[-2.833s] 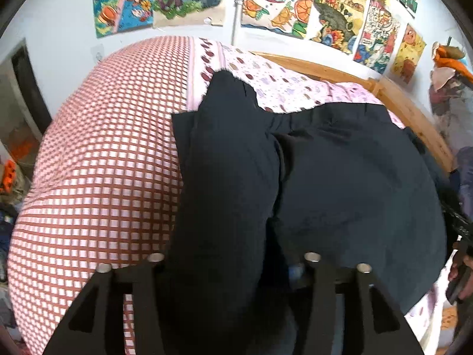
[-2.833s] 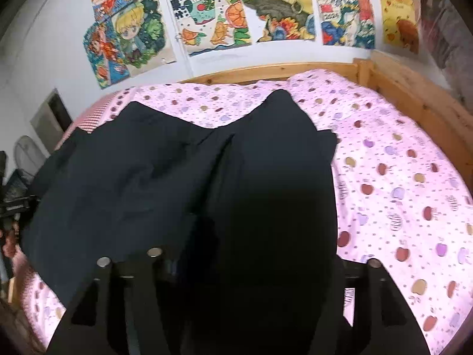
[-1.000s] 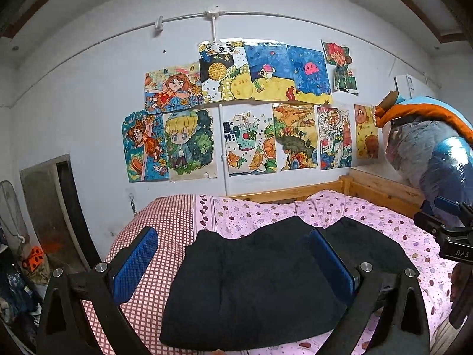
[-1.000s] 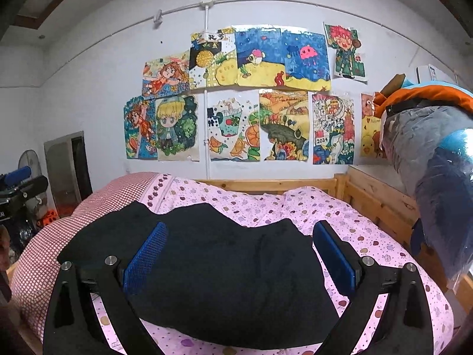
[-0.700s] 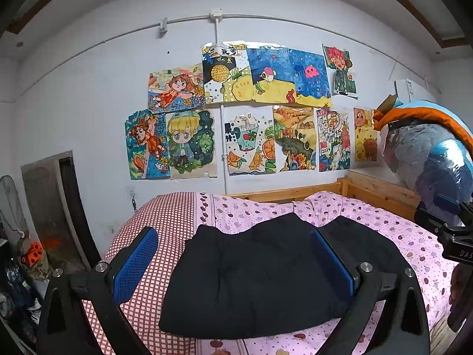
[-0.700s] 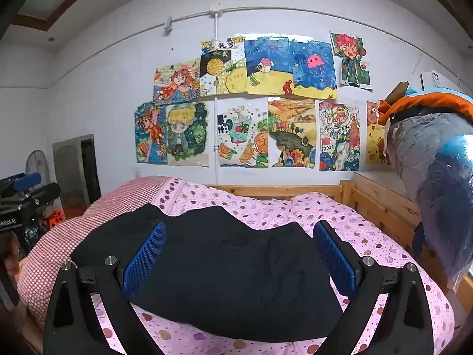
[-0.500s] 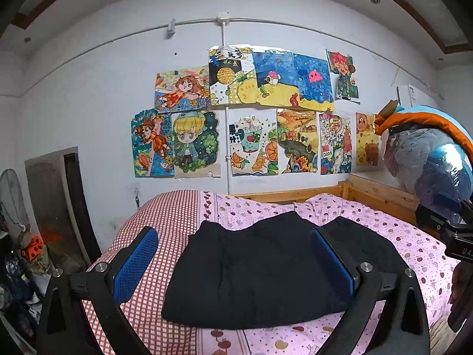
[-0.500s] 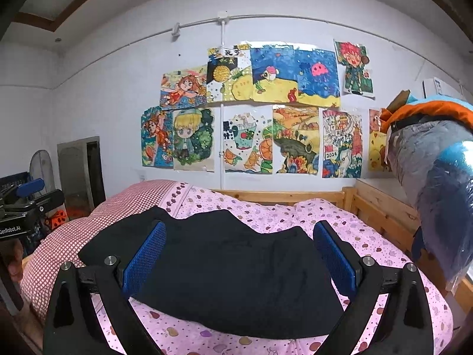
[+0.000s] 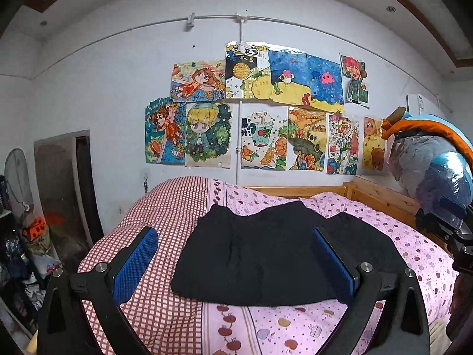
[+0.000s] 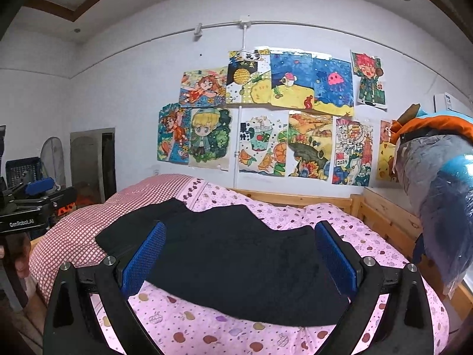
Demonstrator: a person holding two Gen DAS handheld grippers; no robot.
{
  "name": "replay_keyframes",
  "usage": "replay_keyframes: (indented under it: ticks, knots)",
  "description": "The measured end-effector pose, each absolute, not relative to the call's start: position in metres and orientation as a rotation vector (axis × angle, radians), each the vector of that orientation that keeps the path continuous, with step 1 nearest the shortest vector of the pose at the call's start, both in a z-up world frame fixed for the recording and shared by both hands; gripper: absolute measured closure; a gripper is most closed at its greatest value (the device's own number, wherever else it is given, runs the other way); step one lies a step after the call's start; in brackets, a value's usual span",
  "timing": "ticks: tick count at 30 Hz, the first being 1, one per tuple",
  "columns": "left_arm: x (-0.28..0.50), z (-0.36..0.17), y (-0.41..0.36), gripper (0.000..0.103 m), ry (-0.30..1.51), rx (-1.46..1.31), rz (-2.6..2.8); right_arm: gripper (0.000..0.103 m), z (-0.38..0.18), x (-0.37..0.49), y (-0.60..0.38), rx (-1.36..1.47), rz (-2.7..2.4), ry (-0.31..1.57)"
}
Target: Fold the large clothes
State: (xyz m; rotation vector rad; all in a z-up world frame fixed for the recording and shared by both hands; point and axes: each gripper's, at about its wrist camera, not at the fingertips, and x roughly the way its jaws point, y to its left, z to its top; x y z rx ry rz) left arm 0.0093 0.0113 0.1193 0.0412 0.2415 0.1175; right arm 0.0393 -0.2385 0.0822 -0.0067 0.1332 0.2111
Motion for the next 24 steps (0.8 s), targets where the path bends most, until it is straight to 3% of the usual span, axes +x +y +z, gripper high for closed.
replay_keyframes:
  ticks: [13,24]
  knots:
    - [-0.014,0.098,0.014,0.000,0.310,0.034,0.114,0.004,0.071,0.011,-0.226,-0.023,0.246,0.152]
    - [-0.024,0.084,0.006,0.000,0.333,0.072,0.104,0.004,0.035,0.015,-0.233,0.034,0.185,0.311]
